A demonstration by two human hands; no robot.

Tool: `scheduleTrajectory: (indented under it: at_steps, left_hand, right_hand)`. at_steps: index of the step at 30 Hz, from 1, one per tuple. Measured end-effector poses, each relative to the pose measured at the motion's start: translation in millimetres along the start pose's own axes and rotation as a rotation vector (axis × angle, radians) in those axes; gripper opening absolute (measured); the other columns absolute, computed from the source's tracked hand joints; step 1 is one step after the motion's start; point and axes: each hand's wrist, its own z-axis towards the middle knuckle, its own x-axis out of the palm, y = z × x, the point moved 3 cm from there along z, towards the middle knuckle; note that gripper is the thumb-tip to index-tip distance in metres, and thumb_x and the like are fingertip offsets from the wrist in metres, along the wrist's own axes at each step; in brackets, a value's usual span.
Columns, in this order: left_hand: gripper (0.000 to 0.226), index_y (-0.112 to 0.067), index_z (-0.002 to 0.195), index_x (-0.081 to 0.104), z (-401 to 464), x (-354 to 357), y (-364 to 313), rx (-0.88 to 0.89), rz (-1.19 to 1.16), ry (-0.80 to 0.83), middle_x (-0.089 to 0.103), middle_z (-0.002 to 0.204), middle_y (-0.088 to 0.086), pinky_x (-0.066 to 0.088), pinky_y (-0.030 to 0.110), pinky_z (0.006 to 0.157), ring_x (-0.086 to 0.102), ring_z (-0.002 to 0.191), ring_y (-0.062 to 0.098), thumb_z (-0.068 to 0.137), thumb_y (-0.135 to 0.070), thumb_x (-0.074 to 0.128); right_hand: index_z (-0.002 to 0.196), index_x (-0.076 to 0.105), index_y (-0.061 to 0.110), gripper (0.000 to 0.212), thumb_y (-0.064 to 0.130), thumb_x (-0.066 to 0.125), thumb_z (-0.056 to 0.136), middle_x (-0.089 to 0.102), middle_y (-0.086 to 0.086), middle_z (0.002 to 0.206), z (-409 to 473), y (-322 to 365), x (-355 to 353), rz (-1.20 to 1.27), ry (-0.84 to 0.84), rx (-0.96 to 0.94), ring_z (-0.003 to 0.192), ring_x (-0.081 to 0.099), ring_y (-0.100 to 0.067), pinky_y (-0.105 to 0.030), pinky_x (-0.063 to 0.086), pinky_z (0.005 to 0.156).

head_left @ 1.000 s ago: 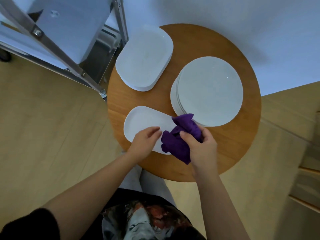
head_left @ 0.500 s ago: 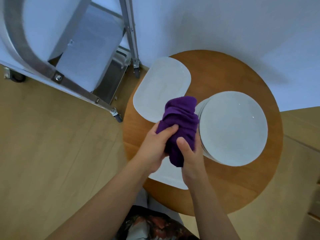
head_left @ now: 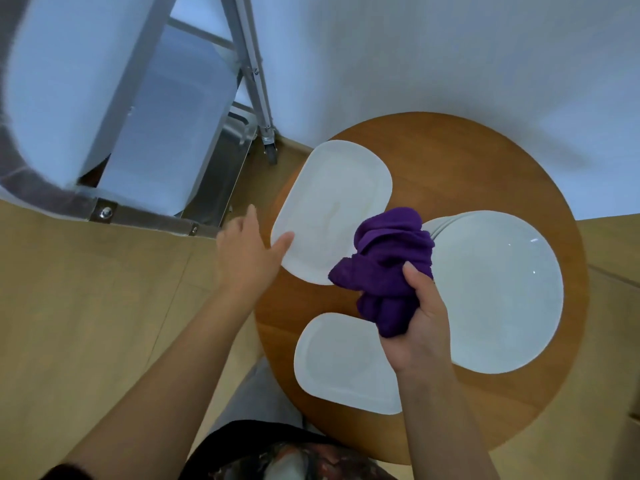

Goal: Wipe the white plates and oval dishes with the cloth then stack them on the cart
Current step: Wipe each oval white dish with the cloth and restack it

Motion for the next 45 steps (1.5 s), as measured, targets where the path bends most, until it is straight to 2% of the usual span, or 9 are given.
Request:
scheduleTrajectory:
  at_steps: [5,14,18,22,26,30,36,41,45]
  left_hand:
    - [0.046,-0.021,0.139,0.046,3,21,-3,0.046,-0.409,0.112,0.056,0.13,0.005,0.051,0.046,0.095,0.057,0.114,0.025,0.097,-0.04,0.045]
    - [0.044,-0.025,0.145,0.037,-4,-7,-20,0.253,-0.422,-0.139,0.052,0.134,0.004,0.041,0.043,0.105,0.046,0.125,0.021,0.102,-0.033,0.038]
    - [0.019,-0.029,0.108,0.059,-11,-16,-23,0.263,-0.657,-0.109,0.064,0.1,-0.011,0.052,0.017,0.072,0.063,0.095,0.009,0.101,-0.029,0.041]
    - [0.02,-0.039,0.088,0.059,-21,-20,-26,0.093,-0.951,-0.016,0.066,0.08,-0.025,0.052,0.012,0.062,0.065,0.085,0.001,0.1,-0.031,0.044]
    - [0.019,-0.038,0.092,0.063,-38,-20,-26,-0.053,-1.166,0.106,0.069,0.091,-0.014,0.058,0.031,0.078,0.067,0.094,0.014,0.098,-0.036,0.045]
    - [0.025,-0.036,0.095,0.066,-71,-19,-33,-0.029,-1.261,0.245,0.073,0.092,-0.01,0.059,0.032,0.066,0.071,0.086,0.013,0.095,-0.044,0.043]
    - [0.024,-0.048,0.074,0.071,-132,-9,-38,0.032,-1.243,0.309,0.073,0.085,-0.011,0.057,0.027,0.062,0.071,0.083,0.012,0.08,-0.052,0.048]
    - [0.031,-0.039,0.08,0.074,-179,7,-39,0.116,-1.248,0.286,0.072,0.081,-0.008,0.052,0.018,0.058,0.069,0.078,0.009,0.078,-0.054,0.047]
    - [0.037,-0.028,0.083,0.075,-206,15,-43,0.165,-1.281,0.253,0.071,0.09,0.01,0.057,0.035,0.074,0.066,0.091,0.025,0.078,-0.054,0.048]
  right_hand:
    - [0.111,0.059,0.019,0.038,0.024,0.064,0.073,0.069,-0.002,0.089,4,-1,2,-0.054,-0.018,-0.011,0.071,0.065,-0.014,-0.025,0.049,0.053]
    - [0.107,0.061,0.02,0.032,0.021,0.063,0.075,0.067,-0.002,0.087,-1,4,2,-0.11,-0.055,0.004,0.068,0.062,-0.013,-0.024,0.047,0.05]
    - [0.108,0.061,0.019,0.034,0.022,0.063,0.074,0.067,-0.002,0.087,-3,6,2,-0.09,-0.055,0.004,0.068,0.063,-0.013,-0.024,0.048,0.05]
    - [0.115,0.06,0.021,0.041,0.024,0.063,0.074,0.067,-0.001,0.092,-7,11,5,-0.132,-0.104,-0.054,0.074,0.063,-0.014,-0.025,0.049,0.055]
    - [0.117,0.056,0.039,0.04,0.024,0.068,0.081,0.068,0.013,0.101,-21,26,7,-0.331,-0.31,-0.332,0.089,0.066,-0.008,-0.021,0.053,0.064]
    - [0.136,0.036,0.038,0.064,0.032,0.063,0.079,0.052,0.015,0.128,-39,39,20,-0.624,-0.441,-0.672,0.112,0.052,0.001,-0.02,0.053,0.083]
    - [0.149,0.02,0.026,0.084,0.057,0.06,0.082,0.018,-0.003,0.157,-33,43,18,-1.524,-0.377,-0.637,0.144,0.012,-0.027,-0.048,0.017,0.116]
    - [0.148,0.029,0.022,0.07,0.047,0.055,0.088,0.026,-0.004,0.155,-58,47,4,-1.563,-0.329,-0.726,0.143,0.018,-0.03,-0.051,0.02,0.114]
    - [0.142,0.042,0.019,0.06,0.038,0.057,0.086,0.045,0.0,0.145,-99,28,-10,-1.467,-0.126,-0.791,0.138,0.031,-0.025,-0.05,0.032,0.109]
